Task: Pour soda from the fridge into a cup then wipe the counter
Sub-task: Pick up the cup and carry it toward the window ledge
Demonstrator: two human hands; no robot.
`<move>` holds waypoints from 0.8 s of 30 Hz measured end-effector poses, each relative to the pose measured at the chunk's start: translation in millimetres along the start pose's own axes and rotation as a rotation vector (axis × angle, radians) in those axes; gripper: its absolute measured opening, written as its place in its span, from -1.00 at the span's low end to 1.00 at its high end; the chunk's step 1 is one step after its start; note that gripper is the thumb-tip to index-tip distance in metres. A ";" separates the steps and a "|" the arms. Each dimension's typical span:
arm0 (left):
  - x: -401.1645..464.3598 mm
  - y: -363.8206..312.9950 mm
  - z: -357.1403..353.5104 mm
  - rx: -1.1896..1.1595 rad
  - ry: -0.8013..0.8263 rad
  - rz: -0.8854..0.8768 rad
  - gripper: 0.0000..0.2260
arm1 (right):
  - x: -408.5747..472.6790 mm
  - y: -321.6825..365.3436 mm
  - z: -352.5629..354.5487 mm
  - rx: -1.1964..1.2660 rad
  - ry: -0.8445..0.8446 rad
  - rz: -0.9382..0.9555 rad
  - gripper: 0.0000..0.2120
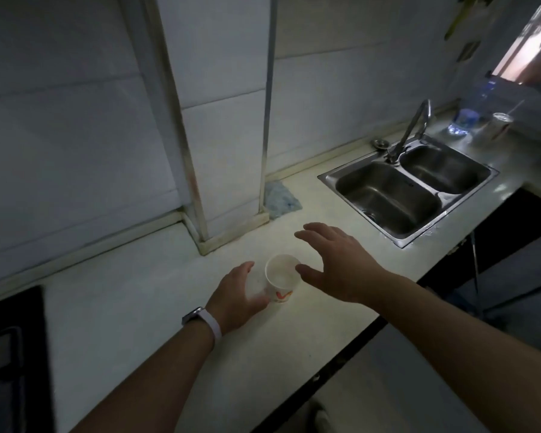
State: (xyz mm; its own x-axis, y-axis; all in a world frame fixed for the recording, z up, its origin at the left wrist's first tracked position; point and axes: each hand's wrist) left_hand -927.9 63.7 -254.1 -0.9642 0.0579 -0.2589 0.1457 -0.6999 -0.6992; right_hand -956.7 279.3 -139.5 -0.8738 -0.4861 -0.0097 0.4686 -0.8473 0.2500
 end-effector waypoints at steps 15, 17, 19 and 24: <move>38.4 11.6 -82.4 -0.383 -0.101 0.067 -0.27 | 16.1 -55.4 -60.3 0.096 0.139 0.006 -0.40; 41.4 12.0 -90.4 -0.403 -0.135 0.049 -0.27 | 15.0 -58.5 -67.2 0.102 0.149 0.001 -0.39; 43.1 11.7 -97.7 -0.422 -0.171 0.038 -0.26 | 13.6 -61.6 -73.2 0.104 0.161 -0.004 -0.39; 50.7 6.9 -107.2 -0.437 -0.256 0.015 -0.22 | 13.1 -66.7 -78.0 0.110 0.177 -0.019 -0.38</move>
State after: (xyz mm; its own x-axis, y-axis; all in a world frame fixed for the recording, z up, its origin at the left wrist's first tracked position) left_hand -952.0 138.2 -343.5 -0.9766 -0.1652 -0.1377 0.1866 -0.3324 -0.9245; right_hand -989.3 312.7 -231.8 -0.8416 -0.5083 -0.1828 0.4266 -0.8331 0.3521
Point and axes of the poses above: each hand's wrist, its own x-axis towards the middle knuckle, its own z-axis out of the back of the hand, y = z × x, and after that the axes turned 1 degree about z, right-handed
